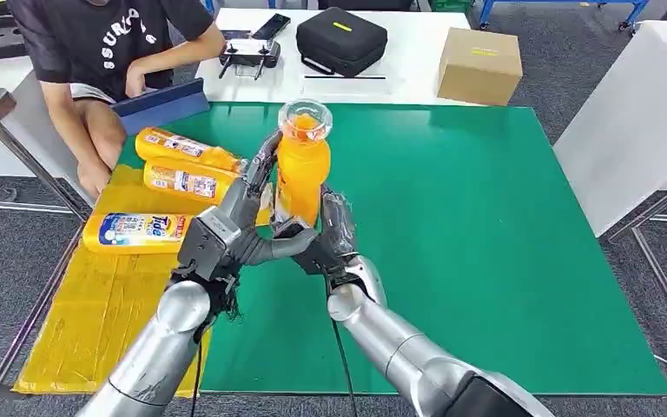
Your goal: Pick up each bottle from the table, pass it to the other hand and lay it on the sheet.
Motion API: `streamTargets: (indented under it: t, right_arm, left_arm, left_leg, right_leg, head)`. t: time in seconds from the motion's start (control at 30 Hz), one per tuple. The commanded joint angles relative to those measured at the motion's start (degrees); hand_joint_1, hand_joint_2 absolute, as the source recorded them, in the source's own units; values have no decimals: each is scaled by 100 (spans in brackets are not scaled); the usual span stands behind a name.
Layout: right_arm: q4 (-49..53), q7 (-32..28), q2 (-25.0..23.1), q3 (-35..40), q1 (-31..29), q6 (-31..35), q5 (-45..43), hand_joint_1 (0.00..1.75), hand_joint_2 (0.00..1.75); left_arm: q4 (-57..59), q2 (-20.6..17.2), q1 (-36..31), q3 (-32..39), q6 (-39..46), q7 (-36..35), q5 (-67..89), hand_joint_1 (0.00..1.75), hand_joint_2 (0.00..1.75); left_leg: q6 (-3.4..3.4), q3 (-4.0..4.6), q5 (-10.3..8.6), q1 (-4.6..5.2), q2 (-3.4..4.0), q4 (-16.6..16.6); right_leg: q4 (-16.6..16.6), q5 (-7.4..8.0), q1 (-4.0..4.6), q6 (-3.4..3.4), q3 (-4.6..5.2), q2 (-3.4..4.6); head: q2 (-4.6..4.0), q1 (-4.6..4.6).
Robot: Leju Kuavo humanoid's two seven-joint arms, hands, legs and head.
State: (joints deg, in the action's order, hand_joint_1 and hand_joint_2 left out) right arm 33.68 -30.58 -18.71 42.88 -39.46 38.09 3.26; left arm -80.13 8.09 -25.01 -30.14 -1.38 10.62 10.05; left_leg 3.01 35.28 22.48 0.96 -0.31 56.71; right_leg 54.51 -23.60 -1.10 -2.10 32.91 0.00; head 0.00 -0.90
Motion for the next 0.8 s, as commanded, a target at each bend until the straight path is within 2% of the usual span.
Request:
streamTargets:
  t: [0.03,0.3,0.43,0.5,0.63,0.8]
  right_arm:
    - [-51,-460,-129,703,-2,16,5,175,175]
    - [-47,-485,-129,618,-25,0,-7,175,175]
    - [62,-676,-114,27,-5,-99,-184,175,175]
    - [248,-691,-46,-324,-30,-235,-208,175,175]
    - [644,-452,71,-954,-16,-171,122,175,175]
    - [710,-443,104,-1095,-4,-183,149,175,175]
  left_arm:
    - [780,59,-356,-265,96,-132,-41,0,175]
    - [777,58,-353,-260,111,-132,-42,0,175]
    - [727,44,-307,-230,157,-153,-45,0,175]
    - [716,45,-282,-194,169,-159,-46,0,175]
    - [627,21,-212,-128,177,-159,-41,0,175]
    - [604,-1,-205,-108,187,-159,-34,0,175]
  left_leg:
    - [-25,-28,13,-7,-2,-1]
    - [-16,-12,6,-5,-1,-1]
    - [-28,-28,15,-8,0,2]
    - [-14,-9,5,-4,-4,1]
    - [-21,-14,9,-4,-1,3]
    - [-16,-10,5,-1,-2,0]
  right_leg:
    - [-3,-13,6,14,-30,-4]
    - [-2,-6,4,9,-14,-3]
    - [-2,-14,7,16,-30,-2]
    - [-1,-5,3,8,-11,-5]
    - [2,-9,3,12,-16,-1]
    - [0,-4,1,9,-10,0]
  head:
    - [0,0]
    - [0,-2]
    - [0,0]
    - [0,0]
    - [0,0]
    - [0,0]
